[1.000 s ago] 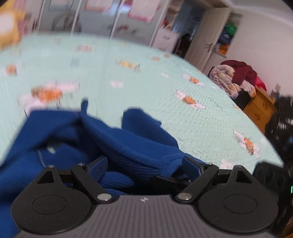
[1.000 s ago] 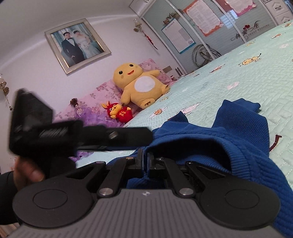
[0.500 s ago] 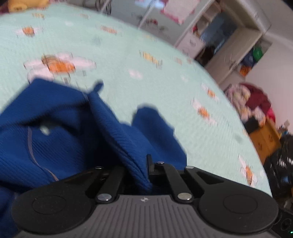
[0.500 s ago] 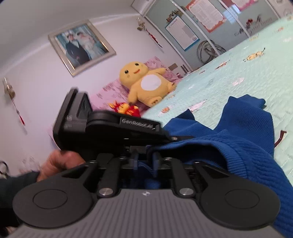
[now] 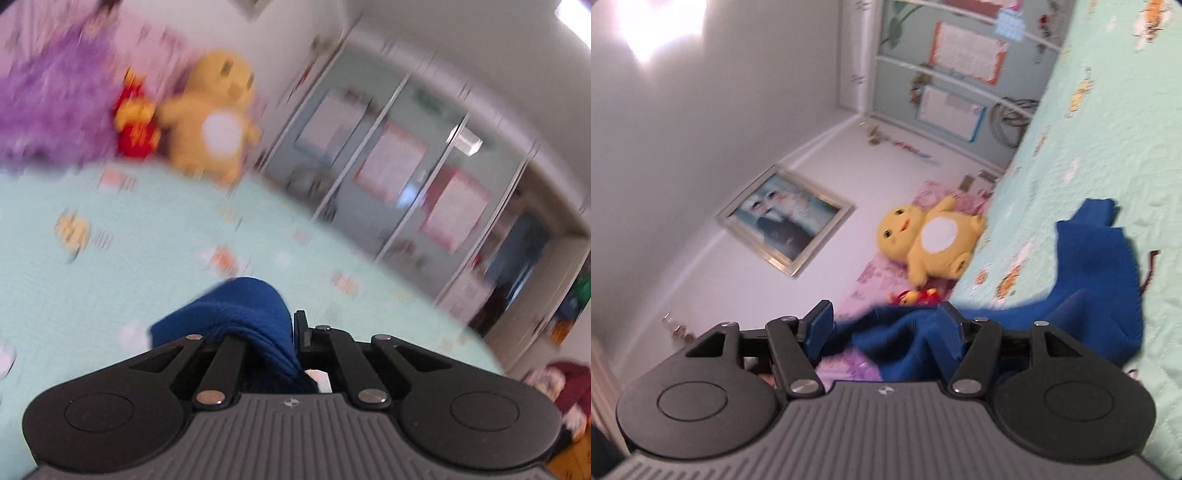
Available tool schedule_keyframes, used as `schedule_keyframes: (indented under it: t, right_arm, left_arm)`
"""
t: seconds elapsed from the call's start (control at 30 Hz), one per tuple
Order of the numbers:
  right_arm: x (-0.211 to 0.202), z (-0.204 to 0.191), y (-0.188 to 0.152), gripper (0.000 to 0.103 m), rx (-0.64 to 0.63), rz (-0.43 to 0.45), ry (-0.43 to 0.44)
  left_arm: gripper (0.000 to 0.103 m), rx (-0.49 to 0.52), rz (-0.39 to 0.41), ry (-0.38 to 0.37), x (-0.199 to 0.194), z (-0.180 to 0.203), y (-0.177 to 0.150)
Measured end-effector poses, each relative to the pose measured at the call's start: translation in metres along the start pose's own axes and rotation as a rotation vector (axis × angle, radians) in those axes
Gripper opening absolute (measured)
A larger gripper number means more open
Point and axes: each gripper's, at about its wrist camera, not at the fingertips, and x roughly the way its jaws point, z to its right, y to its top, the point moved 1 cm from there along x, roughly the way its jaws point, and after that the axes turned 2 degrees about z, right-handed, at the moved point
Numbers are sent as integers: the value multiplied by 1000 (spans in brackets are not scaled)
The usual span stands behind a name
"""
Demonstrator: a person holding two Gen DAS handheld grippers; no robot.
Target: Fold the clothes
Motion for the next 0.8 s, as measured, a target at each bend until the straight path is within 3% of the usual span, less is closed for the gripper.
schedule_keyframes:
  t: [0.17,0.33,0.37,0.4,0.5,0.73,0.8]
  right_arm:
    - [14,6,-10,68,-22,-57,-105]
    - [23,13,-18,70,-29,-97,-180]
    - [24,15,-17,70,-23,-93,-185]
    - [25,17,-16,70,-21,-89,-191]
    - [30,22,-16,70,-16,-79,-213]
    - [46,35,-32,70,-70,-134,-330]
    - [45,36,-33,70,-75,-123,-325]
  left_arm:
    - [2,30,-177,102,31,-30,-60]
    - [9,111,-178,124,43,-28,-83]
    - [19,117,-173,119,43,-29,-84]
    - [35,117,-172,117,42,-34,-85]
    - [67,84,-163,151,42,-46,-91]
    - [75,-75,-181,109,48,-91,-87]
    - [75,-125,-182,91,51,-100,-84]
